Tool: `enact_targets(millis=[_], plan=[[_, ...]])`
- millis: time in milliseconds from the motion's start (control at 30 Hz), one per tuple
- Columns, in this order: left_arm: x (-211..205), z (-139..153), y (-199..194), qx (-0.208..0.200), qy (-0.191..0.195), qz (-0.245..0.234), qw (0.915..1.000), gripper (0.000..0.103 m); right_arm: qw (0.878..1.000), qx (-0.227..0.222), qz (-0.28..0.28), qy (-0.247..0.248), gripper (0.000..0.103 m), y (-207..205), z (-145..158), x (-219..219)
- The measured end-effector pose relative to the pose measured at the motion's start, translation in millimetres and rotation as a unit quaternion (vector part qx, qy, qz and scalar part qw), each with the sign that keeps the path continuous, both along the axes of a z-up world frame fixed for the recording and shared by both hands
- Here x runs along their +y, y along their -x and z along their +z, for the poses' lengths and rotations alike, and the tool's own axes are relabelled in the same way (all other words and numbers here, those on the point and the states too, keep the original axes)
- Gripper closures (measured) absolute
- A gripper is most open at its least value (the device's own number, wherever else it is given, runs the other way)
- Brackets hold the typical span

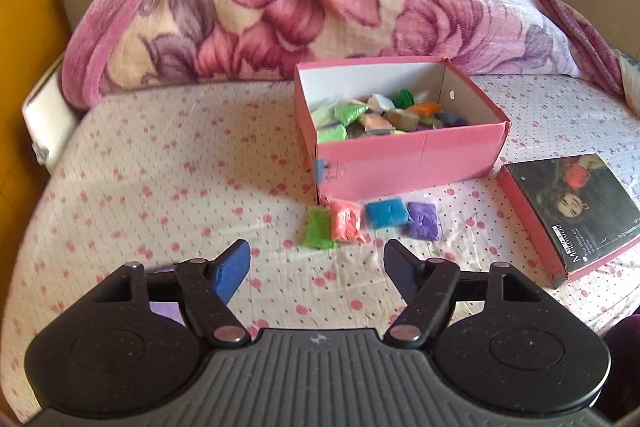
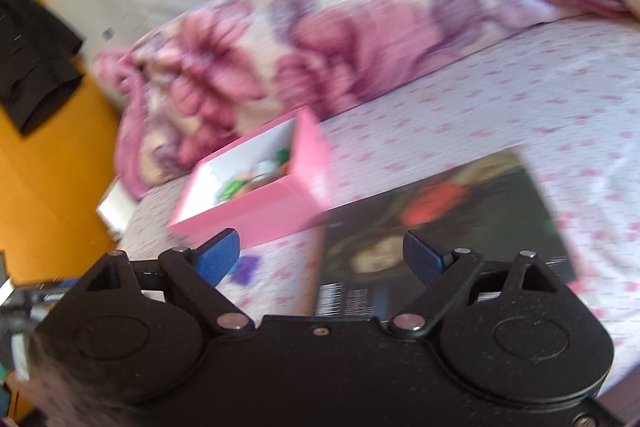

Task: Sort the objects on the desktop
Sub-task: 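Move the right tool toward the black book while the left tool withdraws from the box, then bring both open tools to opposite edges of the black MEILIYATOU book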

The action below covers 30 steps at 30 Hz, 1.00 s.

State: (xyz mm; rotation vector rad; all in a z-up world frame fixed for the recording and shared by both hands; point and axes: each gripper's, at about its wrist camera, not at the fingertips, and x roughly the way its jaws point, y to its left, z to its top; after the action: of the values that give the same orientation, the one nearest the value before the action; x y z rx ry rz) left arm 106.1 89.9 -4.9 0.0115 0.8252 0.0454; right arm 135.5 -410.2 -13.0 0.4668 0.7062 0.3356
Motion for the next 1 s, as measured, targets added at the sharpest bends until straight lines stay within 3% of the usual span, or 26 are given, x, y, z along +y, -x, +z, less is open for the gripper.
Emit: enact_targets(millis=[133, 300, 467, 633, 833, 1000], plan=[[0, -21, 3, 0.013, 0.022, 0.010, 0.9996, 0.021, 0.999, 0.015, -0.042, 0.029, 0.013, 10, -11, -39], [-19, -61, 0, 0.039, 0.085, 0.011, 0.9956, 0.020, 0.994, 0.045, -0.077, 0.060, 0.012, 20, -41, -78], [-57, -98, -8, 0.068, 0.144, -0.004, 0.9873, 0.019, 0.990, 0.077, -0.103, 0.061, 0.012, 19, -71, -100], [-101, -127, -23, 0.080, 0.188, -0.029, 0.9784, 0.019, 0.987, 0.093, -0.107, 0.075, 0.012, 5, -93, -108], [-148, -141, -42, 0.069, 0.225, -0.056, 0.9702, 0.019, 0.985, 0.105, -0.094, 0.096, 0.012, -31, -113, -99], [-180, -147, -55, 0.057, 0.271, -0.090, 0.9566, 0.019, 0.986, 0.118, -0.075, 0.092, 0.012, -52, -128, -92]])
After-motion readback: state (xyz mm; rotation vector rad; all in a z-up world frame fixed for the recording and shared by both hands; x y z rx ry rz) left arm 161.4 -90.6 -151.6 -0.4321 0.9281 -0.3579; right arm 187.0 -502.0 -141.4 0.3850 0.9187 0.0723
